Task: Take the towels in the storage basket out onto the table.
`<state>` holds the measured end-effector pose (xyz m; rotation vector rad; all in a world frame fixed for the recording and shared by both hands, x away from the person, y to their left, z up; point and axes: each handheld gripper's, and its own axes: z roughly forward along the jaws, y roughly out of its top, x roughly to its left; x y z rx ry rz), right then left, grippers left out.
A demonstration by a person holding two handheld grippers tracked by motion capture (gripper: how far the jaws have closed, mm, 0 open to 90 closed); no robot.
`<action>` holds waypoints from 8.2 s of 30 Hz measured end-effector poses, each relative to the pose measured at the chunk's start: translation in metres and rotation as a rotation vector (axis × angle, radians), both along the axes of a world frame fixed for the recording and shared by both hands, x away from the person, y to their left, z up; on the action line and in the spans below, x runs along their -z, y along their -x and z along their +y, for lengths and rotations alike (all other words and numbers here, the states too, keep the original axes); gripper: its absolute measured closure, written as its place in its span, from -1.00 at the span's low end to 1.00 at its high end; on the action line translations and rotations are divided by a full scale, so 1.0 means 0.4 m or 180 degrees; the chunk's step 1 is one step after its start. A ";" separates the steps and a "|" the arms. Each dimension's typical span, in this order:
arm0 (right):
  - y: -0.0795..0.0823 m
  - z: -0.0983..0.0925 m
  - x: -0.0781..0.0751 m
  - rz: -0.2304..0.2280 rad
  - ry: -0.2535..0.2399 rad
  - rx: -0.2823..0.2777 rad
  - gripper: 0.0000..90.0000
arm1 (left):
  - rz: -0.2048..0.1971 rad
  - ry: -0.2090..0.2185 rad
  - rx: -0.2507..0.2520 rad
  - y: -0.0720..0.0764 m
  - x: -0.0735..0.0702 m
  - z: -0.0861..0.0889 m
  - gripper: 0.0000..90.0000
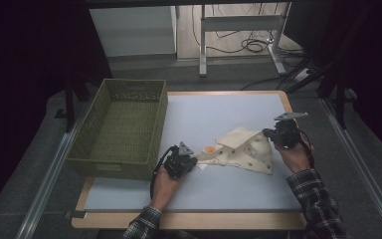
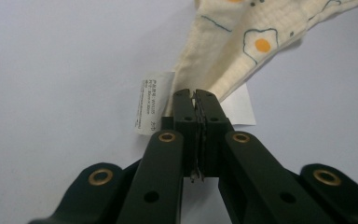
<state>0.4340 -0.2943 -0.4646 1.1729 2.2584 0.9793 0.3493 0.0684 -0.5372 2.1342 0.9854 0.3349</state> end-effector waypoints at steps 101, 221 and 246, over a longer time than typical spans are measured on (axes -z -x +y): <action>0.305 -0.116 0.068 0.0194 0.0009 -0.0386 0.94 | 0.0057 0.0163 0.0052 0.052 -0.066 0.004 1.00; -0.084 -0.079 0.008 -0.0192 -0.0344 -0.0044 0.97 | -0.0530 -0.0150 -0.0546 -0.291 -0.096 -0.047 0.91; 0.138 -0.128 0.061 -0.0146 -0.0409 -0.0184 0.96 | -0.0396 0.0411 -0.0102 -0.072 -0.025 -0.010 0.92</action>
